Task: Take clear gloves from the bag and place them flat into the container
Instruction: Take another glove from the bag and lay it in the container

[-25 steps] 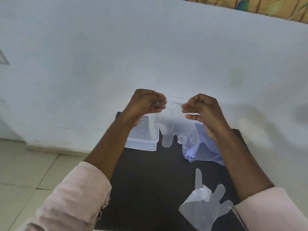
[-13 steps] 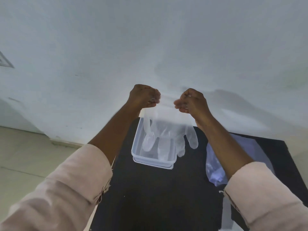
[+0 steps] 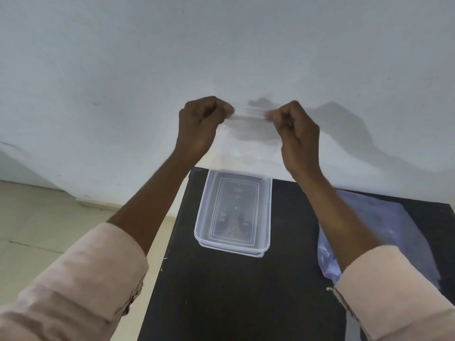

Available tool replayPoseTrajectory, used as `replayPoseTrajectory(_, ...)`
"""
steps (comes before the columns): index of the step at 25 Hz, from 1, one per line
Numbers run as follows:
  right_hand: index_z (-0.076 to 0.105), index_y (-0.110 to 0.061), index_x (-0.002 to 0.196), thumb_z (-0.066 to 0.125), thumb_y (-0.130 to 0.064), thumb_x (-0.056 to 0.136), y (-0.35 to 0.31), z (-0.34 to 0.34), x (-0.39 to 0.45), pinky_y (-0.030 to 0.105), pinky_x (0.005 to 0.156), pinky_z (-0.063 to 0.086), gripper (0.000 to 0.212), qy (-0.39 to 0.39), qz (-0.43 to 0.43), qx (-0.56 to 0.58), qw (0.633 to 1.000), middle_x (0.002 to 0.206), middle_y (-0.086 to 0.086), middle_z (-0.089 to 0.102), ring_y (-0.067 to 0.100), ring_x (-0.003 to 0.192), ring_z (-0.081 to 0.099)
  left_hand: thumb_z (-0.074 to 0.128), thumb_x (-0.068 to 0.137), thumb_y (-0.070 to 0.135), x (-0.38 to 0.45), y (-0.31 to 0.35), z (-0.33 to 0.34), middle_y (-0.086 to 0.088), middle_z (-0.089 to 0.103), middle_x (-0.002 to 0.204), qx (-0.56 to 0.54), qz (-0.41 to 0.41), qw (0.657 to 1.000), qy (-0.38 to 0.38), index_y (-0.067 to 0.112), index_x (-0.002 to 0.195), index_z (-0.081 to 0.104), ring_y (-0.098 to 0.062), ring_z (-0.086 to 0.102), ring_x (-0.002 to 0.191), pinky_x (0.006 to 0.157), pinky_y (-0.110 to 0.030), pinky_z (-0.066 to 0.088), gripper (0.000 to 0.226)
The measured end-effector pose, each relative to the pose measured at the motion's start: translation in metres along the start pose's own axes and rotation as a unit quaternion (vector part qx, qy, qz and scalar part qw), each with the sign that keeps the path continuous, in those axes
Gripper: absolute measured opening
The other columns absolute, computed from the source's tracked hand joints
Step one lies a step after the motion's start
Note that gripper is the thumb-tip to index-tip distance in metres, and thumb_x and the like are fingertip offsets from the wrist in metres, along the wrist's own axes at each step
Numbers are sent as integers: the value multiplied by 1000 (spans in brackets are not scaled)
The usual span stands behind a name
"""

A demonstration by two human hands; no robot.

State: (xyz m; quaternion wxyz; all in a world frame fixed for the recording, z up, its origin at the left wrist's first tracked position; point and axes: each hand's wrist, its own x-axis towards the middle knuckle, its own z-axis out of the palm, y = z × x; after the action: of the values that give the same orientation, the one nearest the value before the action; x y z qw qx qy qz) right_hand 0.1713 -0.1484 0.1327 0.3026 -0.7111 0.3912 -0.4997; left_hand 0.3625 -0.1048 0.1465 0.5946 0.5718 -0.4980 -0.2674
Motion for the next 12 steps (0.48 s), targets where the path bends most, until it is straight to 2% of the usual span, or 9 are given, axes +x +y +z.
replayPoseTrajectory(3, 58, -15, 90, 49, -14, 98, 14, 3, -54, 23, 78, 47, 12, -12, -20, 3, 1000, 96, 9, 72, 10, 93, 67, 66, 88, 13, -42, -28, -4, -4, 75, 86, 48, 60, 996, -38, 7, 86, 75, -9, 68, 83, 77, -24, 53, 11)
replayPoseTrajectory(4, 61, -14, 96, 48, -13, 98, 24, 5, -75, 22, 81, 48, 13, -29, -15, -15, 999, 99, 8, 72, 10, 95, 67, 66, 89, 13, -58, -43, -7, -6, 74, 90, 87, 74, 992, -58, 5, 90, 74, -10, 68, 84, 78, -24, 53, 12)
replayPoseTrajectory(6, 64, -8, 102, 49, -13, 96, 49, 10, -113, 29, 82, 50, 18, -69, -1, -66, 995, 101, 8, 73, 17, 91, 67, 66, 91, 17, -88, -77, -12, -7, 75, 98, 166, 68, 979, -98, 4, 97, 74, -11, 68, 89, 82, -26, 53, 17)
replayPoseTrajectory(8, 65, -7, 99, 49, -16, 95, 72, 16, -141, 36, 83, 50, 19, -114, 18, -124, 986, 103, 6, 73, 21, 88, 66, 64, 93, 20, -110, -105, -14, -6, 75, 105, 226, 37, 963, -145, 7, 101, 74, -13, 68, 94, 86, -26, 53, 18)
replayPoseTrajectory(11, 62, -10, 93, 48, -17, 97, 93, 22, -157, 39, 86, 48, 15, -192, 38, -202, 960, 100, 5, 73, 22, 81, 64, 60, 94, 22, -128, -132, -11, -11, 74, 111, 312, 22, 925, -216, 7, 103, 73, -27, 71, 97, 88, -28, 48, 21)
replayPoseTrajectory(12, 61, -11, 92, 49, -14, 97, 97, 23, -159, 39, 87, 47, 14, -209, 35, -220, 952, 98, 5, 72, 23, 80, 63, 60, 94, 22, -131, -137, -10, -12, 74, 113, 340, 30, 910, -235, 7, 102, 74, -29, 70, 101, 92, -31, 46, 22)
